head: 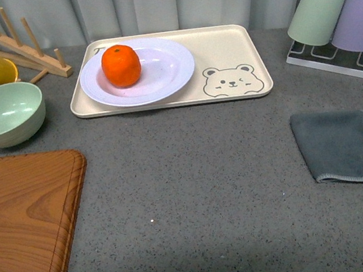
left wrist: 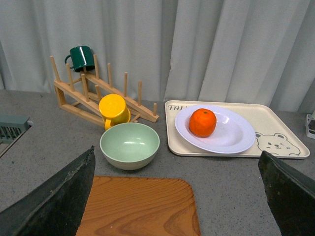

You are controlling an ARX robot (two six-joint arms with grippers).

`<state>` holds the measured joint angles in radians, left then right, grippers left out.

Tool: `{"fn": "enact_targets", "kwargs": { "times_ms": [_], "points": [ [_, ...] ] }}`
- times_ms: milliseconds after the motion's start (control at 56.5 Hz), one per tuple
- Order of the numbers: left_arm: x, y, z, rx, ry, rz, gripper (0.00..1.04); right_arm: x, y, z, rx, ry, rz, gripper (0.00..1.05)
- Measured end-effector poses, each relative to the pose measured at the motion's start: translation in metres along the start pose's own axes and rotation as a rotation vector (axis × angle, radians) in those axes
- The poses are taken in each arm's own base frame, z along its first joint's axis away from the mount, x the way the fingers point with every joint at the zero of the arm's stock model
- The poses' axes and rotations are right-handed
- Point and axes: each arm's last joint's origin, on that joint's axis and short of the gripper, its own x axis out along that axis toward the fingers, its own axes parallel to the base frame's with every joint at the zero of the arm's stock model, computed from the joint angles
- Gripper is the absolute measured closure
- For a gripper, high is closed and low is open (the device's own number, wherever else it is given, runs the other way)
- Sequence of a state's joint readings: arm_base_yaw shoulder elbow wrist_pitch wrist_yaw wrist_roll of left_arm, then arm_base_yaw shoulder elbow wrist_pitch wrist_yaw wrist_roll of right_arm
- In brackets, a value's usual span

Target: Place orange and plate with both arms

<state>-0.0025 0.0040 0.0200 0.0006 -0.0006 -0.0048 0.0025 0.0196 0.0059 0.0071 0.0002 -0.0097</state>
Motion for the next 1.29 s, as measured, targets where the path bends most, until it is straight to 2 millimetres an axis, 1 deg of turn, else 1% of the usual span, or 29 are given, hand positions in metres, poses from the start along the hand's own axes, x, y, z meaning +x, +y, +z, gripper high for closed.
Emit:
{"fn": "enact_targets", "kwargs": {
  "times_ms": [159,195,390,514,531,602,691,744,832,1293],
  "points": [
    [0.0,0.0,0.0001,0.0,-0.001,0.0,0.07,-0.0009,0.0,0.0006,0.0,-0.009,0.0,1.04],
    [0.0,0.0,0.0001,0.0,-0.001,0.0,0.07,-0.0009,0.0,0.0006,0.0,-0.009,0.0,1.01],
    [0.0,0.0,0.0001,0.0,-0.001,0.0,0.07,-0.0009,0.0,0.0006,0.0,-0.009,0.001,0.65],
    [0.0,0.0,0.0001,0.0,-0.001,0.0,0.07,-0.0009,0.0,0.0006,0.0,-0.009,0.0,0.46],
    [0.0,0.0,0.0001,0.0,-0.001,0.0,0.07,-0.0009,0.0,0.0006,0.0,-0.009,0.0,0.41],
    [0.0,0.0,0.0001,0.0,-0.001,0.0,0.07,-0.0009,0.0,0.0006,0.0,-0.01,0.0,0.3],
    [0.0,0.0,0.0001,0.0,-0.001,-0.001,0.07,-0.0009,0.0,0.0006,0.0,-0.01,0.001,0.14],
    [0.0,0.0,0.0001,0.0,-0.001,0.0,0.07,-0.0009,0.0,0.0006,0.001,-0.01,0.001,0.07],
    [0.0,0.0,0.0001,0.0,-0.001,0.0,0.07,-0.0009,0.0,0.0007,0.001,-0.01,0.0,0.1],
    [0.0,0.0,0.0001,0.0,-0.001,0.0,0.07,-0.0009,0.0,0.0007,0.001,-0.01,0.0,0.09]
  ]
}}
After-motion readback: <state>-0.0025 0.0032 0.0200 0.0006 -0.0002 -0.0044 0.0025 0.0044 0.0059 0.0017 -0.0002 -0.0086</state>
